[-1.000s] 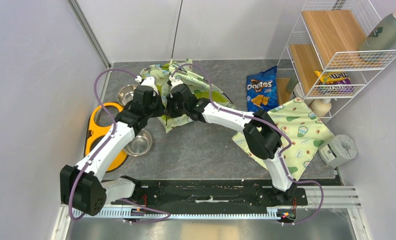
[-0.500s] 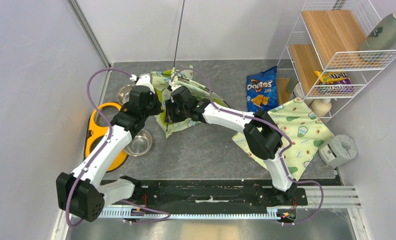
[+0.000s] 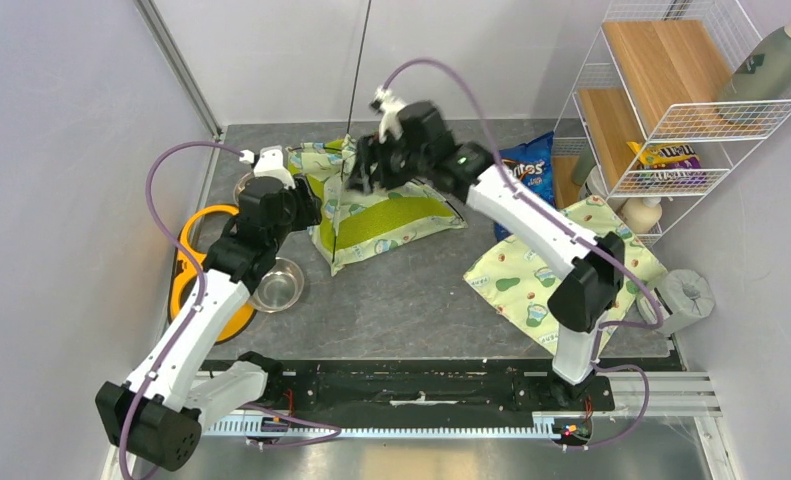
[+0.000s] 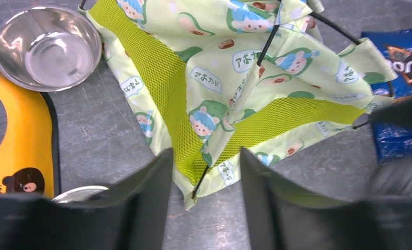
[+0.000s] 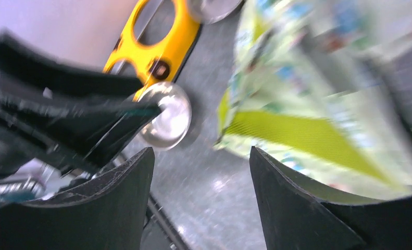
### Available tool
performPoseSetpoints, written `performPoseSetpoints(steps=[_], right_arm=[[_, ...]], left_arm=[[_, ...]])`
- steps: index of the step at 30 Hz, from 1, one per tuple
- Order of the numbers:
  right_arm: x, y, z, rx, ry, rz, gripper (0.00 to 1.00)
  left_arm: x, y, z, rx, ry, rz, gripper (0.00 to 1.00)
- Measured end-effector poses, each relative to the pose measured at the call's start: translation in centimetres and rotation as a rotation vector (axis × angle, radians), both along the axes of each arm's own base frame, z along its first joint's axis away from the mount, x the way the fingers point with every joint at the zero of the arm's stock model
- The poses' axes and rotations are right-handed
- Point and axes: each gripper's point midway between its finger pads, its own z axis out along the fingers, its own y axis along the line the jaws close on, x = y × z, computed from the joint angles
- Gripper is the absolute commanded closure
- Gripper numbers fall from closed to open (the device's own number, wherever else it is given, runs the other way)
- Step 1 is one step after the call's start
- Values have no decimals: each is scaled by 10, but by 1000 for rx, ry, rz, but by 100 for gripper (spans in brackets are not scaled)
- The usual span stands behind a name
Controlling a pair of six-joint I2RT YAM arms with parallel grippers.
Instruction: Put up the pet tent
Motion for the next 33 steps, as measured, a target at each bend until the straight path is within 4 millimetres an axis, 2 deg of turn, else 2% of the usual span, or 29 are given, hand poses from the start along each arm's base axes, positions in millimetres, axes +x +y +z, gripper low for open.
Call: performPoseSetpoints(steps=[2, 5, 7, 9, 13, 16, 20, 21, 24, 26, 33], right_arm=[[29, -23, 24, 14, -66, -36, 22], [69, -61, 45, -16, -154, -84, 21], [91, -76, 51, -44, -208, -86, 20], [100, -77, 46, -75, -245, -36, 20], [98, -62, 14, -145, -262, 149, 23], [89, -56, -17, -194, -233, 271, 31], [80, -58, -42, -243, -188, 342, 68], [79, -58, -43, -249, -187, 350, 76], [77, -59, -42, -250, -179, 354, 88], [78, -59, -39, -245, -187, 353, 99], [75, -58, -30, -259, -219, 332, 100]], left_arm=[[-4, 2, 5, -3, -13, -1, 31], [-11, 4, 14, -10, -36, -3, 24], [-15, 5, 20, -15, -51, -6, 21], [-19, 6, 23, -17, -57, -7, 20], [-23, 8, 26, -14, -60, -8, 20], [-25, 9, 22, -6, -46, -9, 20], [-27, 10, 18, 4, -28, -8, 21], [-28, 11, 18, 5, -27, -7, 21], [-29, 11, 17, 7, -23, -5, 21], [-29, 11, 17, 7, -22, -5, 22], [-29, 11, 22, 3, -32, -6, 22]])
